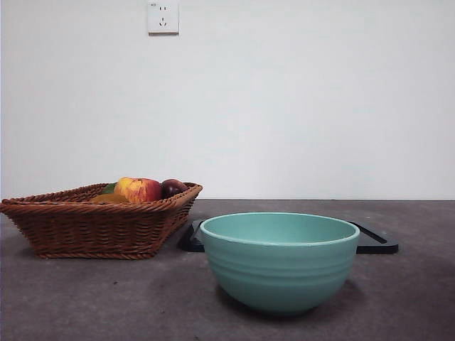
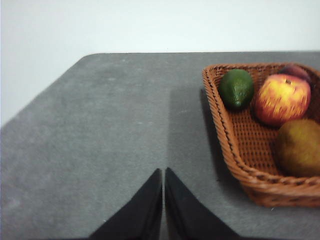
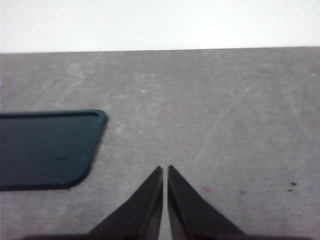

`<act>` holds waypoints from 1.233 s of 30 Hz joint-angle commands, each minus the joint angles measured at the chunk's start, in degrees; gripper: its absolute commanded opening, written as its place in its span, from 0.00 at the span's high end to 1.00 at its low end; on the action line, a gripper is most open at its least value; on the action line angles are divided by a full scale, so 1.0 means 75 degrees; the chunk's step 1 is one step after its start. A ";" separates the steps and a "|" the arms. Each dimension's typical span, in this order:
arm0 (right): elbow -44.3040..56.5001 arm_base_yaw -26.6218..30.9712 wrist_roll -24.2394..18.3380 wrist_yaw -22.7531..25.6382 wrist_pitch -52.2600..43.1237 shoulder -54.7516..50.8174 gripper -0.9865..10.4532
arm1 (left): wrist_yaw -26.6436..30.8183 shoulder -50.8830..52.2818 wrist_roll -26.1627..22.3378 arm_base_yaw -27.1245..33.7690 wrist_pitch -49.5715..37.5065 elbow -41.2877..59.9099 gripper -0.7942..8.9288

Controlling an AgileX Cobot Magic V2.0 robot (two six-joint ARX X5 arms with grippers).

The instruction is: Pick up the wifruite, put it on the bowl, pick up the plate, put it on desk

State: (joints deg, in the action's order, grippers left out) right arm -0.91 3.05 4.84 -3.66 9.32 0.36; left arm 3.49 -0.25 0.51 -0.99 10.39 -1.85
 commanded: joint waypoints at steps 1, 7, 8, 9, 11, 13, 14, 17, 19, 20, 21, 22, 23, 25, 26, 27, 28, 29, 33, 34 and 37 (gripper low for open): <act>0.0020 -0.0003 0.0740 -0.0117 -0.0090 -0.0020 0.91 | 0.0023 0.0012 0.1145 0.0009 0.0026 0.0152 0.91; 0.0020 -0.0003 0.1032 -0.0140 -0.0015 -0.0020 0.91 | 0.0023 0.0012 0.2063 0.0009 0.0041 0.0146 0.91; 0.0020 -0.0003 0.1096 -0.0152 -0.0015 -0.0020 0.91 | 0.0020 0.0012 0.2157 0.0009 0.0044 0.0140 0.91; 0.0020 -0.0003 0.1105 -0.0227 -0.0020 -0.0020 0.91 | 0.0020 0.0012 0.2294 0.0009 0.0047 0.0137 0.91; 0.0020 -0.0003 0.1119 -0.0361 -0.0038 -0.0020 0.91 | 0.0017 0.0012 0.2480 0.0009 0.0050 0.0111 0.91; 0.0006 -0.0003 0.1247 -0.0402 -0.0035 -0.0020 0.91 | 0.0015 0.0009 0.2646 0.0009 0.0055 0.0052 0.91; -0.0009 -0.0003 0.1343 -0.0399 -0.0035 -0.0020 0.91 | 0.0012 0.0009 0.2693 0.0009 0.0058 0.0023 0.91; -0.0137 -0.0003 0.1521 -0.0399 -0.0029 -0.0020 0.91 | -0.0111 0.0006 0.2710 0.0009 0.0114 -0.0128 0.91; -0.0321 -0.0003 0.1530 -0.0396 -0.0026 -0.0020 0.91 | -0.0265 -0.0009 0.2812 0.0009 0.0175 -0.0259 0.91; -0.0420 -0.0003 0.1533 -0.0396 -0.0026 -0.0015 0.91 | -0.0283 -0.0009 0.2885 0.0009 0.0254 -0.0332 0.91; -0.0542 -0.0003 0.1545 -0.0396 -0.0026 -0.0015 0.91 | -0.0294 -0.0012 0.2911 0.0009 0.0341 -0.0423 0.91; -0.0685 -0.0003 0.1582 -0.0399 -0.0009 -0.0015 0.91 | -0.0297 -0.0020 0.2920 0.0009 0.0437 -0.0525 0.91; -0.0819 -0.0003 0.1620 -0.0396 0.0012 -0.0015 0.91 | -0.0297 -0.0023 0.2926 0.0009 0.0525 -0.0624 0.91; -0.1137 -0.0003 0.1647 -0.0393 0.0061 -0.0006 0.91 | -0.0323 -0.0064 0.2964 0.0009 0.0650 -0.0868 0.91; -0.1306 -0.0003 0.1647 -0.0393 0.0082 0.0029 0.91 | -0.0326 -0.0082 0.2978 0.0009 0.0697 -0.0982 0.91; -0.1486 -0.0003 0.1644 -0.0393 0.0125 0.0087 0.91 | -0.0326 -0.0128 0.2975 0.0009 0.0731 -0.1131 0.91; -0.1690 -0.0003 0.1641 -0.0393 0.0189 0.0160 0.91 | -0.0335 -0.0189 0.2975 0.0009 0.0743 -0.1288 0.91; -0.1833 -0.0003 0.1641 -0.0396 0.0239 0.0230 0.91 | -0.0370 -0.0254 0.2973 0.0009 0.0755 -0.1434 0.91; -0.2675 -0.0003 0.1451 -0.0600 0.0647 0.0810 0.91 | -0.0583 -0.0699 0.2838 0.0009 0.1035 -0.2206 0.91; -0.2906 -0.0003 0.1370 -0.0723 0.0796 0.1003 0.91 | -0.0691 -0.0860 0.2751 0.0009 0.1157 -0.2436 0.91; -0.3585 -0.0003 0.1145 -0.1040 0.1320 0.1606 0.91 | -0.1102 -0.1399 0.2430 0.0009 0.1568 -0.3107 0.91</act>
State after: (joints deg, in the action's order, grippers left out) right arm -26.02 3.05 15.03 -10.90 18.59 11.03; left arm -3.86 -9.72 21.04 -0.99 22.02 -23.42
